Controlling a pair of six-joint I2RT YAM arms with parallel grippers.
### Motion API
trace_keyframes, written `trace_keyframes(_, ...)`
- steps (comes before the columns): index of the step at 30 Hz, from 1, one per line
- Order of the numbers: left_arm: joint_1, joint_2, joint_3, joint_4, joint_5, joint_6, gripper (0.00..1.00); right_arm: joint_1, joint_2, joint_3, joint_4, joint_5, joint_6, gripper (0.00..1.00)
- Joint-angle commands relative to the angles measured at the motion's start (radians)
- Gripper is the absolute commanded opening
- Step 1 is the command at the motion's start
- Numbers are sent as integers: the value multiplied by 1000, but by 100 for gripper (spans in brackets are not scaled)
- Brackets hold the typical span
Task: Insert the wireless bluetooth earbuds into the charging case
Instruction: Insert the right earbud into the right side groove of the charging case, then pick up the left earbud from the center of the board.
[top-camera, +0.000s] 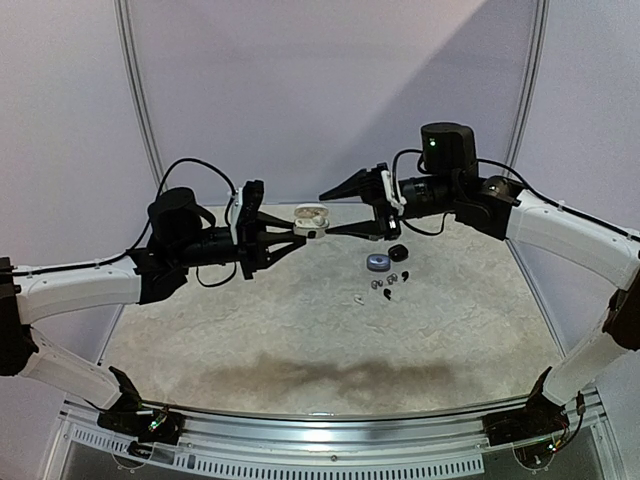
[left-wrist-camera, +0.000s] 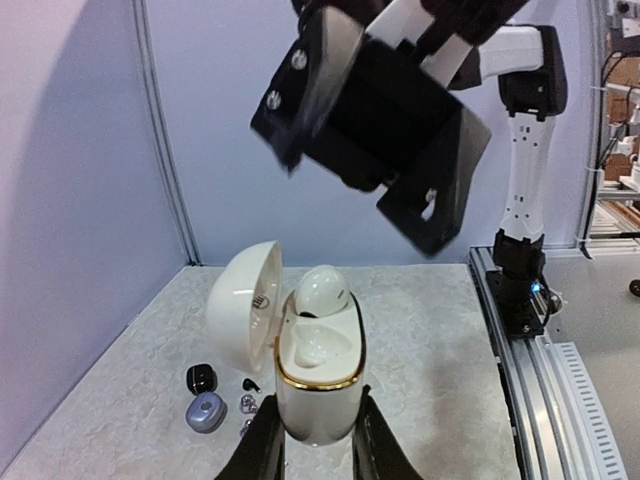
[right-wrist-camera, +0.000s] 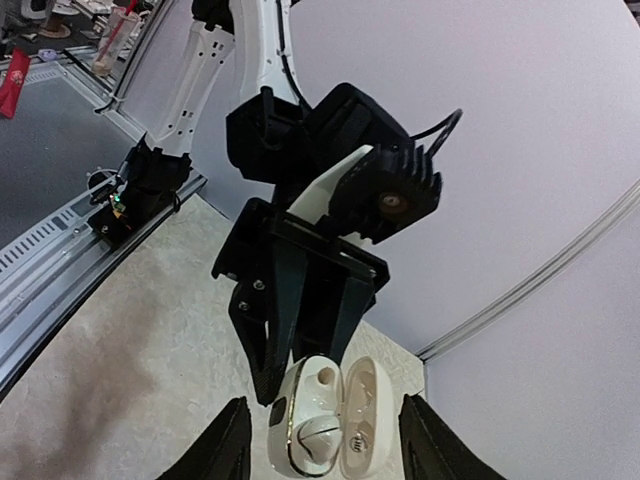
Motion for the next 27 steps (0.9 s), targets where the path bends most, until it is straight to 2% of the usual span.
trace_keyframes(1,-9,-34,-48,21,-138,-47,0,-43,-50,29,213,18,337,55)
trace_keyframes(3,-9,-48,-68,15,-201,-51,0,-73,-59,63,267,116,520,58)
trace_keyframes(4,-9,-56,-79,16,-230,-50,0,-90,-57,94,238,179,594,59)
trace_keyframes(9,-9,-95,-133,16,-379,-38,0,-173,31,299,-119,578,960,60)
trace_keyframes(11,-9,-115,-157,15,-429,-29,0,-189,110,370,-307,786,1089,57)
trace_keyframes(13,-9,-131,-178,16,-460,-21,0,-191,194,448,-489,901,1150,52)
trace_keyframes(15,-9,-149,-197,14,-479,-12,0,-191,293,511,-635,890,1211,50)
trace_keyframes(17,-9,-163,-211,12,-489,-8,0,-190,370,555,-708,851,1253,50)
trace_keyframes(27,-6,-202,-276,32,-497,4,0,-113,650,662,-858,893,1268,50)
